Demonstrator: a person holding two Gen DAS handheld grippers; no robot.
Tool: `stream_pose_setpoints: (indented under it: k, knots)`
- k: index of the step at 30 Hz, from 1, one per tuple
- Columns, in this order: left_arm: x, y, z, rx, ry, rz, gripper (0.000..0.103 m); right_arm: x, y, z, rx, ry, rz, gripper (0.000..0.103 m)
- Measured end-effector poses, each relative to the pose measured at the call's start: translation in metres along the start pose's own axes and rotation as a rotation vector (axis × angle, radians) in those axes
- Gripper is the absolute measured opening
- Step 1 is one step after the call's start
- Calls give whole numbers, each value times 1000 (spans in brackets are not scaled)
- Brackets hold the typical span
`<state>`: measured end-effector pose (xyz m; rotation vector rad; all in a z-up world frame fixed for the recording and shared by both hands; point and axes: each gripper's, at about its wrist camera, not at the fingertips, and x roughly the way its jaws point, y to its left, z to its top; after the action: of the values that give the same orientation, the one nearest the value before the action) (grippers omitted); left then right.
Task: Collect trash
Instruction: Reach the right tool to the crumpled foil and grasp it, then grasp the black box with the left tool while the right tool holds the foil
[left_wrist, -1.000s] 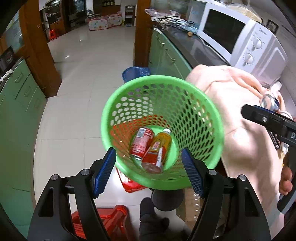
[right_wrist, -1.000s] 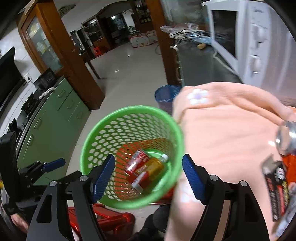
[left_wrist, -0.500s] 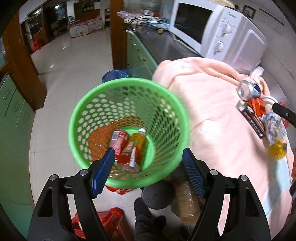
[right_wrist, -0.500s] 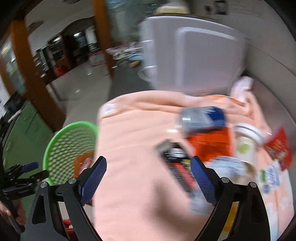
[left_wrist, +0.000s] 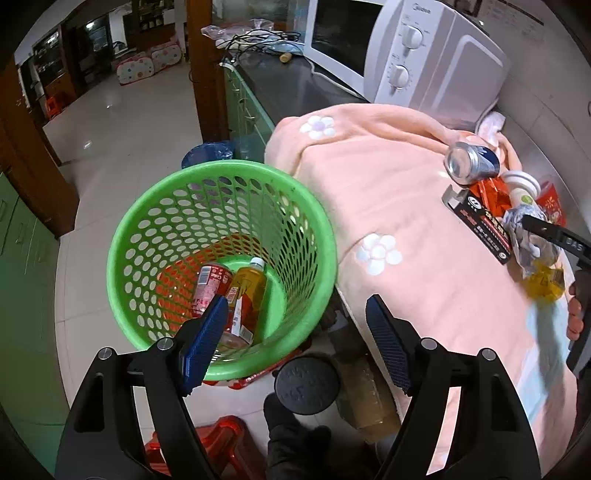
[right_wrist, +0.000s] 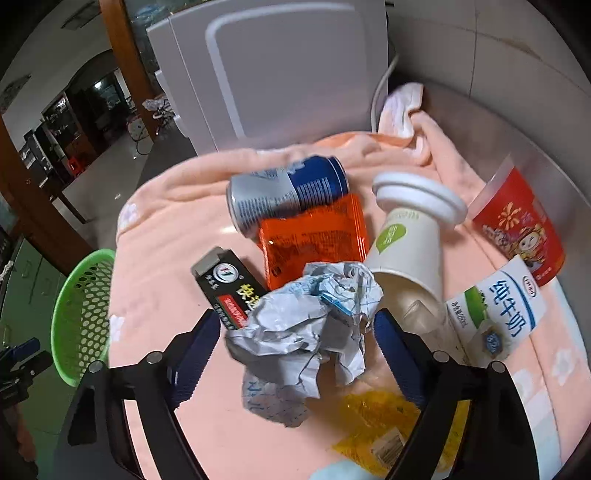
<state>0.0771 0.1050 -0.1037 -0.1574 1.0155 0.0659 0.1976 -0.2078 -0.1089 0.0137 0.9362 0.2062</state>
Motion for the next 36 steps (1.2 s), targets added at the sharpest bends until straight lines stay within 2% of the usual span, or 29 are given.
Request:
stream_pose_setpoints:
  k: [4,5,7,10,12,16,23,30,36]
  knots:
    - [1,-8,4,17,-1,-8,76,5,7,2,-43,1,-24,80]
    - [1,-10,5,20,-1,-9,76,7,8,2,-53,10,-28,74]
    - [2,-14,8,24,-1,-15,76,15,9,1,-55,50,-28,69]
    - [1,-24,14,40,-6,-24,76,19,7,-4,-55,60,-37,60]
    - [2,-31,18,47,-8,-30,76,14,5,-5,-38,52,0,47]
    - [8,-47,30,34,13,-67,76,4,2,-5,-23,30,14,41]
    - [21,-101,47,45,51,-133,76,-25,-3,-11,-4,-27,84,38]
    - [49,-154,63,37,123,-185,76,-61,-11,-34,-9,-75,117,38]
    - [68,-186,77,-23,182,-211,76,-90,-26,-57,15,-113,126,38]
